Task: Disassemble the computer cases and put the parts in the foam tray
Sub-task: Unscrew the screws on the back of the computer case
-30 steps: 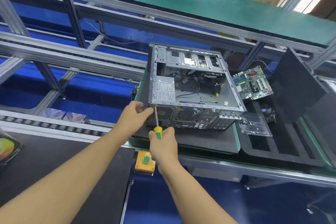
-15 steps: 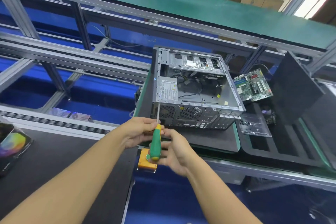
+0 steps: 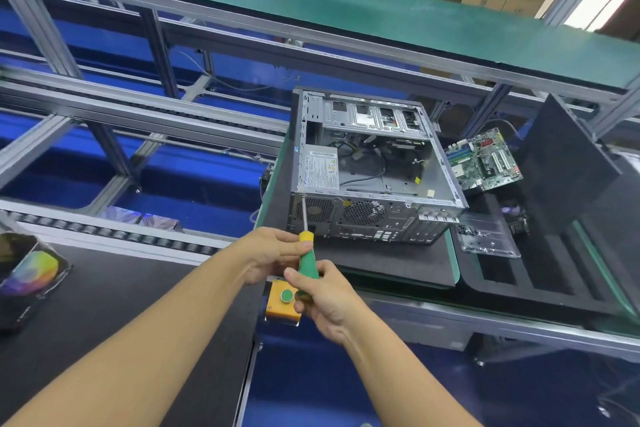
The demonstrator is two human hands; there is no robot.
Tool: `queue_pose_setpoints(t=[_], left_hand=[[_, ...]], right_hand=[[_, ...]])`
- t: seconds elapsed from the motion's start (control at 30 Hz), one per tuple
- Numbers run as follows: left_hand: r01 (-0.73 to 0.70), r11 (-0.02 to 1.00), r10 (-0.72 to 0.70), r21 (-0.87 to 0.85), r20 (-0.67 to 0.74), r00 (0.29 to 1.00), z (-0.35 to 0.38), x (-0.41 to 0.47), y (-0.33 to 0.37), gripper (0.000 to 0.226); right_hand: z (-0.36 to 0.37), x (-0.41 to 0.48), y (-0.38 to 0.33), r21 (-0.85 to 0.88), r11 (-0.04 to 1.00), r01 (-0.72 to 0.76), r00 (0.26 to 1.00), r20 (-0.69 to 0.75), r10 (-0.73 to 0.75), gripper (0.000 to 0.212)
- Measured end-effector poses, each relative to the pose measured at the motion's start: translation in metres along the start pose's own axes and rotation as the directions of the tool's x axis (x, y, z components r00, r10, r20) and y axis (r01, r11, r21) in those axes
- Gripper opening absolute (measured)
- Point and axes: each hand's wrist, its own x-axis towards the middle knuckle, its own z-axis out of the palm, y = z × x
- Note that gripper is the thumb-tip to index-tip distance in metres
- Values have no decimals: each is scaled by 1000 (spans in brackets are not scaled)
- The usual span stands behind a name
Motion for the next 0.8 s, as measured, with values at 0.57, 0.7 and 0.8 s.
queue_pose_setpoints(t=[0.57, 0.7, 0.8], left_hand=[[-38, 998, 31, -46, -154, 988, 8, -3, 2, 32], [-35, 995, 24, -98, -108, 994, 5, -1, 0, 21], [-18, 995, 14, -95, -49, 999, 3, 0, -2, 19]], right_hand=[[9, -6, -5, 149, 989, -3, 998, 67, -7, 23], [6, -8, -4, 294, 950, -104, 985, 166, 56, 26], [-2, -11, -4, 359, 922, -142, 978, 194, 75, 32]])
